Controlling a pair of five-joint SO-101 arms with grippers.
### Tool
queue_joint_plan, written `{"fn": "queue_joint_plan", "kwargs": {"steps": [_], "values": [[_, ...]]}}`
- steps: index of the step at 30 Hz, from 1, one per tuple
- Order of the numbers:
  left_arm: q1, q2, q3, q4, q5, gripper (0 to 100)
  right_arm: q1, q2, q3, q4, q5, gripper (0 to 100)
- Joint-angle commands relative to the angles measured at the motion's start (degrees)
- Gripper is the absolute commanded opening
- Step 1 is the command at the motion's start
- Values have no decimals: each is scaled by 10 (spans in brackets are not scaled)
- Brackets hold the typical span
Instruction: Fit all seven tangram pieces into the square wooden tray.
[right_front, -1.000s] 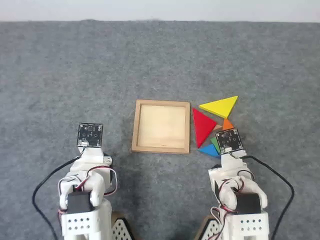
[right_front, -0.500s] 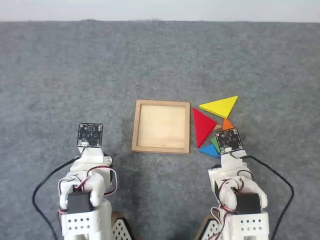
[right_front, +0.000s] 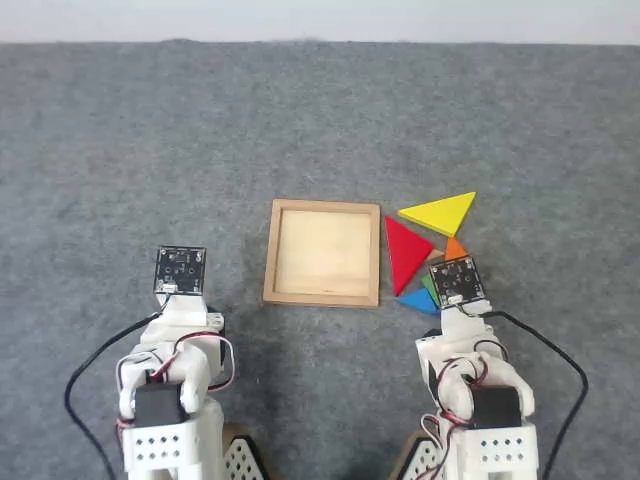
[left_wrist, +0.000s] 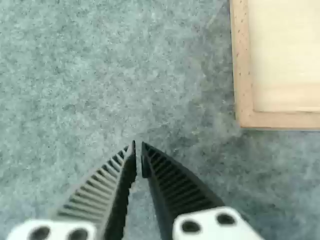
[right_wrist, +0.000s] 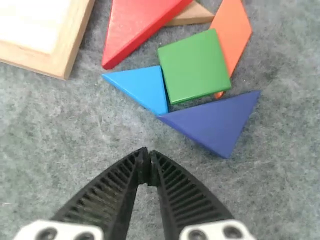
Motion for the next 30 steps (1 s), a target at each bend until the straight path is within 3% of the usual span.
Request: {"fn": "queue_joint_plan", "kwargs": {"steps": [1, 7, 12, 18, 27, 30], "values": [[-2, -11, -7, 3, 10, 18, 15, -7, 4, -22, 3, 9], [-2, -11, -7, 3, 10, 18, 135, -7, -10, -137, 141, 9], [-2, -11, -7, 3, 10, 18, 209, -2, -107, -128, 164, 9], [-2, -11, -7, 3, 10, 18, 189, 65, -189, -93, 164, 59], [-2, -11, -7, 3, 10, 18, 102, 465, -386, -99, 161, 87], [-2, -11, -7, 3, 10, 18, 58, 589, -475, -100, 128, 90]]}}
